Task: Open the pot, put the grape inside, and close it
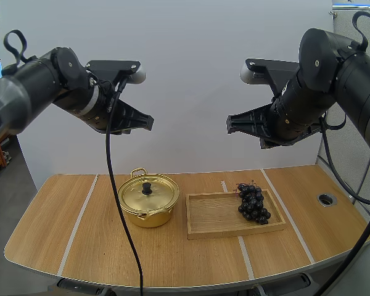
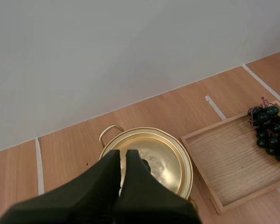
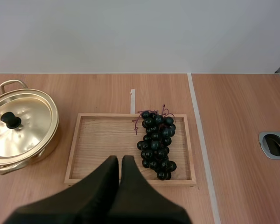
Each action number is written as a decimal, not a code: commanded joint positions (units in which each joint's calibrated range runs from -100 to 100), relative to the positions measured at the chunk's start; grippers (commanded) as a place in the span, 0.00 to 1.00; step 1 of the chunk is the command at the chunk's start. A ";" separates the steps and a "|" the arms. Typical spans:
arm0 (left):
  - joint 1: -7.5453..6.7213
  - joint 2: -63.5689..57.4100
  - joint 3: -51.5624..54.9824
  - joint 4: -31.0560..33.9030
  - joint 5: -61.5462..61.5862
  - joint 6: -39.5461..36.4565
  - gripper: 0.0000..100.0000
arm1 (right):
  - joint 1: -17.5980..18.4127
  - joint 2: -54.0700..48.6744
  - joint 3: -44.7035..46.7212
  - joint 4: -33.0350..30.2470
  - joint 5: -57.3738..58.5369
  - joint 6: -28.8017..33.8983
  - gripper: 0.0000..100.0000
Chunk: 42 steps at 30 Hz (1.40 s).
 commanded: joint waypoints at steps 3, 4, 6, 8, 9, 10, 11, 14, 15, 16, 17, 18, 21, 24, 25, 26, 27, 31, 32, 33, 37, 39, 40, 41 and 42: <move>0.11 2.12 -0.41 -1.65 -0.64 0.21 0.73 | -0.23 -0.32 -0.24 -0.75 -1.31 0.25 0.93; 0.11 2.47 -0.41 -1.54 -0.27 0.21 0.85 | -0.23 -0.32 -0.24 -0.75 -2.73 0.25 1.00; 0.11 3.08 -0.41 -1.54 1.50 1.48 1.00 | -0.23 -0.32 -0.24 -0.75 -3.11 0.25 1.00; 0.11 3.70 -0.41 -1.54 3.37 3.25 1.00 | -0.23 -0.32 -0.24 -0.75 -2.79 0.25 1.00; 0.11 4.06 -0.41 -1.54 4.15 3.97 1.00 | -0.23 -0.32 -0.24 -0.75 -2.31 0.25 1.00; 0.11 4.58 -0.41 -1.54 5.53 3.98 1.00 | -0.23 -0.32 -0.24 -0.75 -1.98 0.25 1.00; 0.11 5.05 -0.41 -1.54 6.49 3.98 1.00 | -0.23 -0.32 -0.24 -0.75 -1.53 0.25 1.00; 0.11 6.63 -0.41 -1.79 8.24 3.98 1.00 | -0.23 -0.32 -0.24 -0.75 -1.09 0.25 1.00; 0.11 7.14 -0.41 -1.79 8.68 3.98 1.00 | -0.23 -0.32 -0.24 -0.75 -1.09 0.25 1.00; 0.11 7.69 -0.41 -1.79 9.10 3.98 1.00 | -0.23 -0.32 -0.24 -0.75 -1.09 0.25 1.00; 0.11 7.89 -0.41 -1.79 9.13 3.98 1.00 | -0.23 -0.32 -0.24 -0.75 -1.09 0.25 1.00; 0.11 8.19 -0.41 -1.79 9.13 3.98 1.00 | -0.23 -0.32 -0.24 -0.75 -1.09 0.25 1.00; 0.11 8.97 -0.41 -1.79 9.13 4.30 1.00 | -0.23 -0.32 -0.24 -0.75 -1.09 0.25 1.00; 0.11 9.65 -0.41 -1.79 8.69 5.91 1.00 | -0.23 -0.32 -0.24 -0.75 -1.09 0.25 1.00; 0.11 9.96 -0.41 -1.79 8.54 6.78 1.00 | -0.23 -0.32 -0.24 -0.75 -1.09 0.25 1.00; 0.11 10.26 -0.41 -2.04 8.54 7.75 1.00 | -0.23 -0.32 -0.24 -0.75 -1.09 0.25 1.00; 0.11 10.83 -0.41 -2.19 8.54 8.67 1.00 | -0.23 -0.32 -0.24 -0.75 -1.09 0.25 1.00; 0.11 13.54 -0.41 -3.41 8.54 12.32 1.00 | -0.23 -0.32 -0.24 -0.75 -1.09 0.25 1.00; 0.04 14.39 -0.41 -3.41 8.54 13.35 1.00 | -0.23 -0.32 -0.24 -0.75 -1.09 0.25 1.00; -0.03 15.35 -0.41 -3.41 8.54 13.92 1.00 | -0.23 -0.32 -0.24 -0.75 -1.09 0.25 1.00; -0.21 19.13 -0.67 -3.54 8.54 15.51 1.00 | -0.23 -0.32 -0.24 -0.75 -1.09 0.25 1.00; -0.21 21.27 -1.41 -3.24 8.71 15.62 1.00 | -0.23 -0.32 -0.24 -0.75 -1.09 0.25 1.00; -0.21 21.99 -1.67 -3.13 8.71 15.62 1.00 | -0.23 -0.32 -0.24 -0.75 -1.09 0.25 1.00; -0.21 22.85 -2.31 -3.13 8.71 15.84 1.00 | -0.23 -0.32 -0.24 -0.75 -1.09 0.25 1.00; -0.21 23.65 -2.90 -3.13 8.71 15.84 1.00 | -0.23 -0.32 -0.24 -0.75 -1.09 0.25 1.00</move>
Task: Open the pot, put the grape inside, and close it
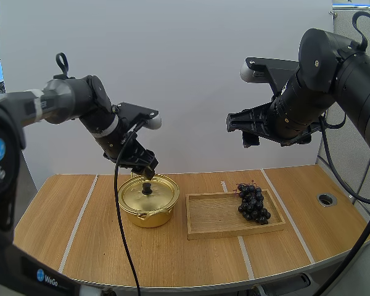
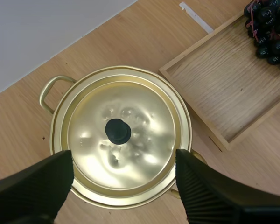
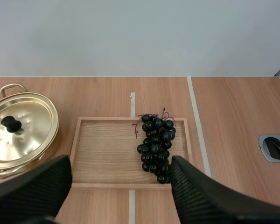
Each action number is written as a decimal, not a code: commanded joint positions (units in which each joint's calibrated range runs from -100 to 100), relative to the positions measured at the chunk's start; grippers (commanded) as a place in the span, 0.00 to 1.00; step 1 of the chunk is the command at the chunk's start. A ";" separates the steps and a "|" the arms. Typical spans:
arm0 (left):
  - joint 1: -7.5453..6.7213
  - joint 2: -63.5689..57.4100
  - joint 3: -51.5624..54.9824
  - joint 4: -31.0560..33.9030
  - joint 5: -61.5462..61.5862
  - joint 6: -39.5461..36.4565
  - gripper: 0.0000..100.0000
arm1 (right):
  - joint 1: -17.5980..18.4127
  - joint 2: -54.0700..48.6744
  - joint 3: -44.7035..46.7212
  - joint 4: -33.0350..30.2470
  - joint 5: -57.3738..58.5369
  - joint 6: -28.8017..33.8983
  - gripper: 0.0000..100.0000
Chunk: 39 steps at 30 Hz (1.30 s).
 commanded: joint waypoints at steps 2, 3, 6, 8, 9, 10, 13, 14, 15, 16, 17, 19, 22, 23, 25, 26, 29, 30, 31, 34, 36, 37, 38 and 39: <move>-0.21 2.70 -2.74 -0.97 0.20 0.60 1.00 | -0.23 -0.47 -0.24 -0.75 0.37 0.13 1.00; -0.21 3.31 -3.50 -0.97 0.56 0.60 1.00 | -0.23 -0.47 -0.24 -0.75 0.37 0.13 1.00; -0.27 5.17 -5.64 -0.78 1.42 0.60 1.00 | -0.23 -0.47 -0.24 -0.75 0.37 0.13 1.00; -0.96 6.47 -6.57 0.50 1.42 0.60 1.00 | -0.23 -0.47 -0.24 -0.75 0.37 0.13 1.00; -1.42 7.40 -7.13 1.14 1.88 0.60 1.00 | -0.23 -0.47 -0.24 -0.75 0.37 0.13 1.00; -2.01 8.30 -7.64 1.88 2.10 0.60 1.00 | -0.23 -0.47 -0.24 -0.75 0.37 0.13 1.00; -2.87 10.69 -9.64 2.54 2.53 0.08 1.00 | -0.23 -0.47 -0.24 -0.75 0.37 0.13 1.00; -2.87 11.55 -10.59 2.39 3.02 -0.04 1.00 | -0.23 -0.47 -0.24 -0.75 0.37 0.13 1.00; -2.87 12.25 -11.42 2.39 4.18 -0.04 1.00 | -0.23 -0.47 -0.24 -0.75 0.37 0.13 1.00; -2.87 13.00 -12.20 2.51 5.21 -0.04 1.00 | -0.23 -0.47 -0.24 -0.75 0.37 0.13 1.00; -2.87 13.97 -13.04 2.51 6.45 -0.04 1.00 | -0.23 -0.47 -0.24 -0.75 0.37 0.13 1.00; -2.87 15.92 -14.27 2.65 8.05 -0.04 1.00 | -0.23 -0.47 -0.24 -0.75 0.37 0.13 1.00; -2.87 18.03 -14.78 4.23 8.24 -0.14 1.00 | -0.23 -0.47 -0.24 -0.75 0.37 0.13 1.00; -2.87 18.65 -14.78 4.45 8.24 -0.14 1.00 | -0.23 -0.47 -0.24 -0.75 0.37 0.13 1.00; -2.87 19.80 -14.78 4.45 8.24 -0.14 1.00 | -0.23 -0.47 -0.24 -0.75 0.37 0.13 1.00; -2.87 20.37 -14.78 4.45 8.24 -0.14 1.00 | -0.23 -0.47 -0.24 -0.75 0.37 0.13 1.00; -2.87 21.71 -14.78 4.72 8.11 -0.14 1.00 | -0.23 -0.47 -0.24 -0.75 0.37 0.13 1.00; -2.87 22.08 -14.78 4.84 8.11 -0.14 1.00 | -0.23 -0.47 -0.24 -0.75 0.37 0.13 1.00; -2.87 22.34 -14.78 4.94 8.11 -0.14 1.00 | -0.23 -0.47 -0.24 -0.75 0.37 0.13 1.00; -2.87 22.99 -14.78 5.50 7.76 -0.14 1.00 | -0.23 -0.47 -0.24 -0.75 0.37 0.13 1.00; -2.87 23.42 -14.78 5.90 7.76 -0.14 1.00 | -0.23 -0.47 -0.24 -0.75 0.37 0.13 1.00; -2.87 23.73 -14.78 6.01 7.76 -0.14 1.00 | -0.23 -0.47 -0.24 -0.75 0.37 0.13 1.00; -2.87 24.22 -14.78 6.14 7.76 -0.14 1.00 | -0.23 -0.47 -0.24 -0.75 0.37 0.13 1.00; -2.87 24.35 -14.78 6.25 7.76 -0.14 1.00 | -0.23 -0.47 -0.24 -0.75 0.37 0.13 1.00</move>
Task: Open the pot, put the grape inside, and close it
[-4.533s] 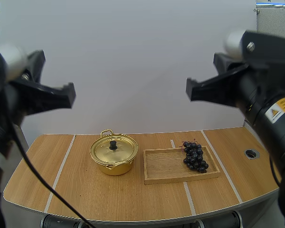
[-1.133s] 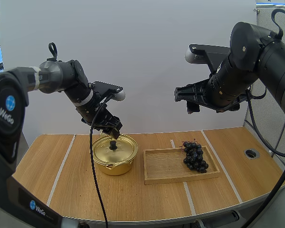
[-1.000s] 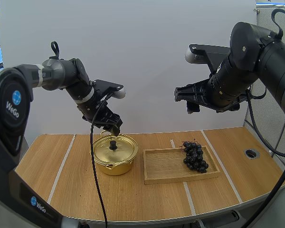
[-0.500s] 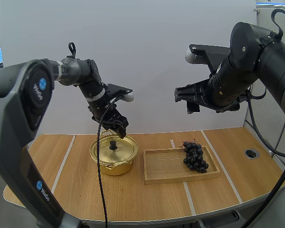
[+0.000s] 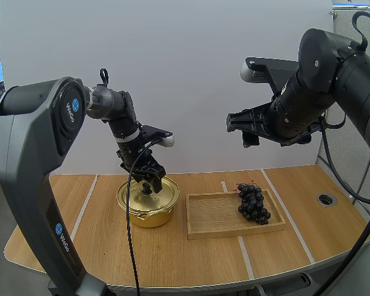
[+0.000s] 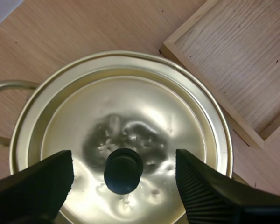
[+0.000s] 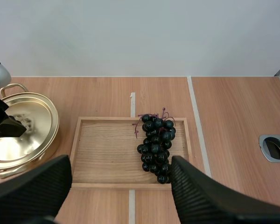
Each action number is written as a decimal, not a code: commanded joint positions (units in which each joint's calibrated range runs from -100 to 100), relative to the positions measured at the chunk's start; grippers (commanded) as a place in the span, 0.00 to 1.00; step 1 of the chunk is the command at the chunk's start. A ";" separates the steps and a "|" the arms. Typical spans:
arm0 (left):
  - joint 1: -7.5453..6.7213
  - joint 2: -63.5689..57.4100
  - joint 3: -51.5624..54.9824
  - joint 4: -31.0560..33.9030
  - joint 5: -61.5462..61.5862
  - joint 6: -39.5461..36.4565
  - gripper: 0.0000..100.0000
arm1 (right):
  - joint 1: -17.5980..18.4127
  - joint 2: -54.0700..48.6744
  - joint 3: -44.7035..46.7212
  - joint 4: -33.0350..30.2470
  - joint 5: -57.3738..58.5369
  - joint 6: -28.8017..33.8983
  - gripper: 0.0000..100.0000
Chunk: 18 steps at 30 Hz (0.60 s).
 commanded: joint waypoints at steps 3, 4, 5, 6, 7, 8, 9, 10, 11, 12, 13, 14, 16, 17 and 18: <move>-0.18 1.12 -0.47 0.68 0.14 -0.22 1.00 | -0.23 -0.47 -0.24 -0.75 0.37 0.13 1.00; -0.18 1.12 -0.47 0.68 0.14 -0.22 1.00 | -0.23 -0.47 -0.24 -0.75 0.37 0.13 1.00; -0.18 1.12 -0.47 0.68 0.14 -0.22 1.00 | -0.23 -0.47 -0.24 -0.75 0.37 0.13 1.00; -0.18 1.12 -0.47 0.68 0.14 -0.22 1.00 | -0.23 -0.47 -0.24 -0.75 0.37 0.13 1.00; -0.18 1.12 -0.47 0.68 0.14 -0.22 1.00 | -0.23 -0.47 -0.24 -0.75 0.37 0.13 1.00; -0.18 1.12 -0.47 0.68 0.14 -0.22 1.00 | -0.23 -0.47 -0.24 -0.75 0.37 0.13 1.00; -0.18 1.16 -0.47 0.68 0.33 -0.22 1.00 | -0.23 -0.47 -0.24 -0.75 0.37 0.13 1.00; -0.18 1.16 -0.47 0.68 0.31 -0.22 1.00 | -0.23 -0.47 -0.24 -0.75 0.37 0.13 1.00; -0.18 1.16 -0.47 0.68 0.44 -0.22 1.00 | -0.23 -0.47 -0.24 -0.75 0.37 0.13 1.00; -0.18 1.16 -0.47 0.68 0.44 -0.22 1.00 | -0.23 -0.47 -0.24 -0.75 0.37 0.13 1.00; -0.18 1.16 -0.47 0.68 0.44 -0.22 1.00 | -0.23 -0.47 -0.24 -0.75 0.37 0.13 1.00; -0.18 1.16 -0.47 0.68 0.44 -0.22 1.00 | -0.23 -0.47 -0.24 -0.75 0.37 0.13 1.00; -0.18 1.16 -0.47 0.68 0.44 -0.22 1.00 | -0.23 -0.47 -0.24 -0.75 0.37 0.13 1.00; -0.18 1.16 -0.47 0.68 0.44 -0.22 1.00 | -0.23 -0.47 -0.24 -0.75 0.37 0.13 1.00; -0.18 1.16 -0.47 0.68 0.44 -0.22 1.00 | -0.23 -0.47 -0.24 -0.75 0.37 0.13 1.00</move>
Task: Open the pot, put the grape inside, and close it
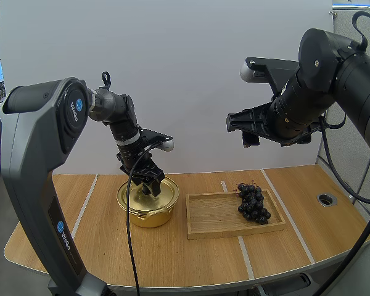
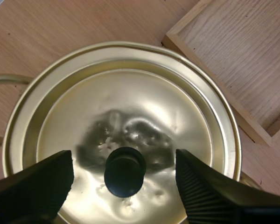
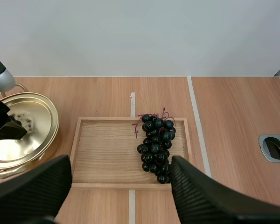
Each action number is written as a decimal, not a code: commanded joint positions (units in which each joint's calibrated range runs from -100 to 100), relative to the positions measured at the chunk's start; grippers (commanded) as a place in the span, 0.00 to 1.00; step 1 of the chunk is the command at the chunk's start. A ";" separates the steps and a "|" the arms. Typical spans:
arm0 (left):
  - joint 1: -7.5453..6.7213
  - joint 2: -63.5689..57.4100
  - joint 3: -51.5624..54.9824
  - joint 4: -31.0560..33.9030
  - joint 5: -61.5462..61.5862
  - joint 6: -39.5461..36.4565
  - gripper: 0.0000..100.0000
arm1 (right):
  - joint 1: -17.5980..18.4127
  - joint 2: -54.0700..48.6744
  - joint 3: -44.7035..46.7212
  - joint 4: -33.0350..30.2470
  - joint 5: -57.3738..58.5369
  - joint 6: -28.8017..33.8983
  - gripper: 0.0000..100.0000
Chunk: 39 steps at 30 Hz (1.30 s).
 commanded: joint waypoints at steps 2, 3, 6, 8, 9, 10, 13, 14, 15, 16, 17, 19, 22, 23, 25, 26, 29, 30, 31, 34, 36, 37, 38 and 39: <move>-0.18 0.02 -0.47 -0.21 0.68 -0.22 1.00 | -0.23 -0.47 -0.24 -0.75 0.37 0.13 1.00; -0.18 0.02 -0.47 -0.34 0.66 -0.22 1.00 | -0.23 -0.47 -0.24 -0.75 0.37 0.13 1.00; -0.18 0.02 -0.47 -0.73 1.36 -0.22 1.00 | -0.23 -0.47 -0.24 -0.75 0.37 0.13 1.00; -0.18 0.02 -0.47 -0.83 1.42 -0.73 1.00 | -0.23 -0.47 -0.24 -0.75 0.37 0.13 1.00; -0.18 0.02 -0.47 -0.83 1.42 -0.99 0.95 | -0.23 -0.47 -0.24 -0.75 0.37 0.13 1.00; -0.18 0.02 -0.47 -0.73 1.58 -1.08 0.82 | -0.23 -0.47 -0.24 -0.75 0.37 0.13 1.00; -0.18 0.02 -0.47 -0.73 1.56 -1.08 0.32 | -0.23 -0.47 -0.24 -0.75 0.37 0.13 1.00; -0.18 0.02 -0.47 -0.73 1.56 -1.08 0.17 | -0.23 -0.47 -0.24 -0.75 0.37 0.13 1.00; -0.18 0.02 -0.47 -0.73 1.56 -1.08 0.04 | -0.23 -0.47 -0.24 -0.75 0.37 0.13 1.00; -0.18 0.02 -0.47 -0.73 1.56 -1.19 0.00 | -0.23 -0.47 -0.24 -0.75 0.37 0.13 1.00; -0.18 0.02 -0.47 -0.83 1.56 -1.36 0.00 | -0.23 -0.47 -0.24 -0.75 0.37 0.13 1.00; -0.18 0.02 -0.47 -0.83 1.94 -1.36 0.00 | -0.23 -0.47 -0.24 -0.75 0.37 0.13 1.00; -0.18 -0.21 -0.47 -0.83 3.35 -1.36 0.00 | -0.23 -0.47 -0.24 -0.75 0.37 0.13 1.00; -0.18 -0.37 -0.47 -0.71 4.01 -1.36 0.00 | -0.23 -0.47 -0.24 -0.75 0.37 0.13 1.00; -0.18 -1.47 -0.47 -0.60 4.63 -1.47 0.00 | -0.23 -0.47 -0.24 -0.75 0.37 0.13 1.00; -0.18 -1.94 -0.47 -0.45 4.86 -1.78 0.00 | -0.23 -0.47 -0.24 -0.75 0.37 0.13 1.00; -0.18 -4.31 -1.81 0.15 6.20 -2.92 0.00 | -0.23 -0.47 -0.24 -0.75 0.37 0.13 1.00; -0.18 -5.35 -2.52 0.30 6.74 -3.26 0.00 | -0.23 -0.47 -0.24 -0.75 0.37 0.13 1.00; -0.18 -6.43 -3.28 0.42 7.80 -3.46 0.00 | -0.23 -0.47 -0.24 -0.75 0.37 0.13 1.00; -0.18 -9.95 -6.18 0.42 9.55 -3.56 0.00 | -0.23 -0.47 -0.24 -0.75 0.37 0.13 1.00; -0.18 -12.30 -8.26 0.42 9.55 -3.90 0.00 | -0.23 -0.47 -0.24 -0.75 0.37 0.13 1.00; -0.18 -13.65 -9.43 0.42 9.55 -4.18 0.00 | -0.23 -0.47 -0.24 -0.75 0.37 0.13 1.00; -0.18 -15.07 -10.70 0.42 9.55 -4.39 0.00 | -0.23 -0.47 -0.24 -0.75 0.37 0.13 1.00; -0.18 -16.46 -12.05 0.42 9.55 -4.39 0.00 | -0.23 -0.47 -0.24 -0.75 0.37 0.13 1.00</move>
